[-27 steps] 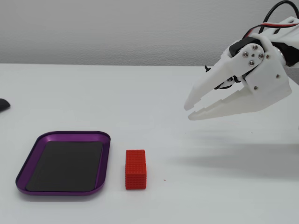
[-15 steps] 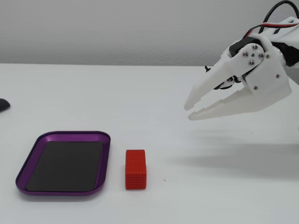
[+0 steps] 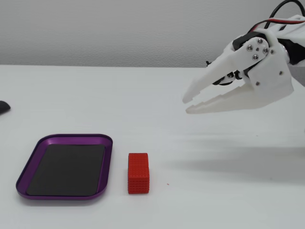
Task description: Pick up the cube and place it in the box.
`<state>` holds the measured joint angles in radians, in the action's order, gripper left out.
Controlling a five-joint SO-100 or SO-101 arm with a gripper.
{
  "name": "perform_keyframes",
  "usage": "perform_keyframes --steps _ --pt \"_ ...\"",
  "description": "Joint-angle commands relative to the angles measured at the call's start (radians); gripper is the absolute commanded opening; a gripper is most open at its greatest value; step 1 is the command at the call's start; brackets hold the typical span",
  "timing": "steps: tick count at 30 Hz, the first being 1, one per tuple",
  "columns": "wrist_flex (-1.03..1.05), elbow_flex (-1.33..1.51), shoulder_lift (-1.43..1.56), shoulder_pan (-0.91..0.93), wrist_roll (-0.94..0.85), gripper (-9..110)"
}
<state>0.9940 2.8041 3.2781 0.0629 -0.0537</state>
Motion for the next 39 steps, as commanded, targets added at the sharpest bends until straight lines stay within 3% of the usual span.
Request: perform_keyframes --steps 1,8,15,24,34,39 --pt "-0.060 -0.123 0.002 -0.002 -0.083 0" --pt "-0.048 -0.305 -0.213 -0.002 -0.295 4" --pt "-0.038 -0.669 -0.808 -0.014 -0.126 16" --pt "0.333 -1.184 -1.470 -0.100 -0.077 22" --pt "0.377 -1.261 -1.626 -0.178 -0.052 23" --pt "0.298 -1.141 -1.624 -0.178 -0.054 23"
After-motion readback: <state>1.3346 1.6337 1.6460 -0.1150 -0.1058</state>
